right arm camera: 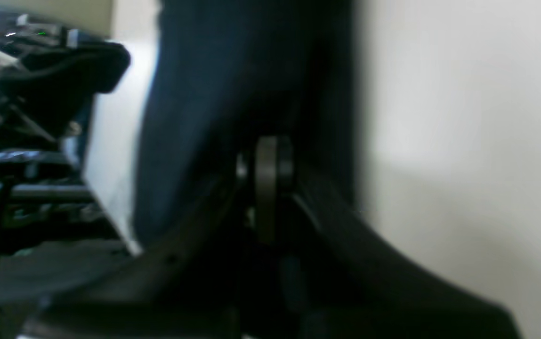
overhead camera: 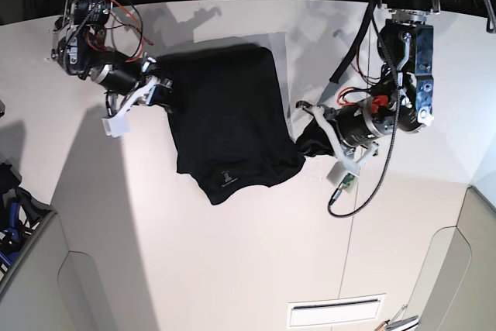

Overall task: Fold the T-shirt properly
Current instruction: 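Release the bundle and withdraw both grippers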

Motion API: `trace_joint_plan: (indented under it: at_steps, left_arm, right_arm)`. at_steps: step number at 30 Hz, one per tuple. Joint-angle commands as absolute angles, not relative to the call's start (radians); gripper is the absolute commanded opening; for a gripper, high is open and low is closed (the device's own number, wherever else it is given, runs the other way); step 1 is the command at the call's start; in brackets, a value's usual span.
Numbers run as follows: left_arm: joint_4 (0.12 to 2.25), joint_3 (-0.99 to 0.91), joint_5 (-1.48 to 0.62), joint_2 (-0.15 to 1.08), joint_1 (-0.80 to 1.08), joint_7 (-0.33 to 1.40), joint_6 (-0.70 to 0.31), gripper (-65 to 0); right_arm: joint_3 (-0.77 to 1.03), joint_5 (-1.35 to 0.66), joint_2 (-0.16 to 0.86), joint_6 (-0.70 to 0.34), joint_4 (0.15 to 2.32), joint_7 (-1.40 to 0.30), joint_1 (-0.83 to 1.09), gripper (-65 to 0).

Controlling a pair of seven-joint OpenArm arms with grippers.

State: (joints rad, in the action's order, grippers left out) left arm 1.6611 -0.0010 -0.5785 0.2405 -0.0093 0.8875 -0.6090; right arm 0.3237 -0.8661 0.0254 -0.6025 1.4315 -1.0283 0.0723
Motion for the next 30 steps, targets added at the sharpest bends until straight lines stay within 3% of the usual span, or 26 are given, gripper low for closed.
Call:
trace_joint_plan:
  at_steps: [1,6,13,20,30]
  left_arm:
    - [1.693,-0.003,-0.595,0.26,-0.012,0.869,-0.602,-56.6]
    - [1.731,-0.043,-0.595,0.328,0.053,0.867,-0.579,-56.6]
    - [1.769,-0.225,-0.715,0.368,0.141,0.881,-0.596,-56.6]
    - [1.934,-0.393,-0.778,0.368,0.329,0.922,-0.633,-56.6]
    - [2.082,-0.526,-0.804,0.366,0.687,0.952,-0.633,-56.6]
  right_arm:
    - [0.309,-0.884,0.018,-0.61,1.448,-1.003,0.061,-65.0]
    - [0.245,-0.801,-0.028,-0.609,1.448,-0.919,0.038,-65.0]
    - [0.227,-0.733,-0.041,-0.602,1.449,-0.965,-0.047,-65.0]
    - [0.23,-0.768,0.088,-0.602,1.509,-1.056,-0.02,-65.0]
    - [0.294,-0.883,0.294,-0.603,1.802,-1.147,0.25,-65.0]
